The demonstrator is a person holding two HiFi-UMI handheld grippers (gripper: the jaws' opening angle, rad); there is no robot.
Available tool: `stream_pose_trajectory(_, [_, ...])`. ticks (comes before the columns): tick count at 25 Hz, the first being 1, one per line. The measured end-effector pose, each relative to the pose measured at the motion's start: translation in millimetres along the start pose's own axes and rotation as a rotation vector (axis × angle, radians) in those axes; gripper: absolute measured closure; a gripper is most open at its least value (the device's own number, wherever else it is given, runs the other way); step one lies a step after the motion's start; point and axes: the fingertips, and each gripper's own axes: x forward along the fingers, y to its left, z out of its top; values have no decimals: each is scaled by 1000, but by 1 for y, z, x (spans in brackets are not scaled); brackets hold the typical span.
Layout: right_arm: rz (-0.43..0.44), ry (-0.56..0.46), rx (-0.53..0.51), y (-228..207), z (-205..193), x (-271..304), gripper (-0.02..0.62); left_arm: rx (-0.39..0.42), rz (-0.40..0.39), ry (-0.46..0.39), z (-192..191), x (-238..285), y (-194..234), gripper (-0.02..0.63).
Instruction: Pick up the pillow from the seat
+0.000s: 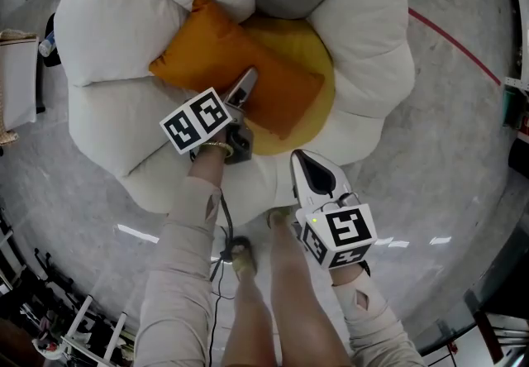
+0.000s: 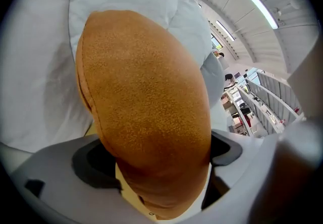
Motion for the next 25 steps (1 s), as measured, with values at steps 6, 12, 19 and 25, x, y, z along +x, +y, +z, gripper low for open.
stream_pose_trajectory(6, [-8, 0, 0, 7, -2, -5, 597, 12, 25, 6, -2, -12, -6, 181])
stream_pose_trajectory(12, [-17, -18, -2, 14, -1, -14, 597, 59, -7, 26, -14, -27, -23, 193])
stream_pose_trajectory(19, [-39, -34, -4, 26, -9, -33, 597, 28, -49, 10, -30, -57, -37, 193])
stream_pose_trajectory(25, [-65, -49, -8, 38, -23, -59, 597, 29, -68, 5, -47, -96, -42, 193])
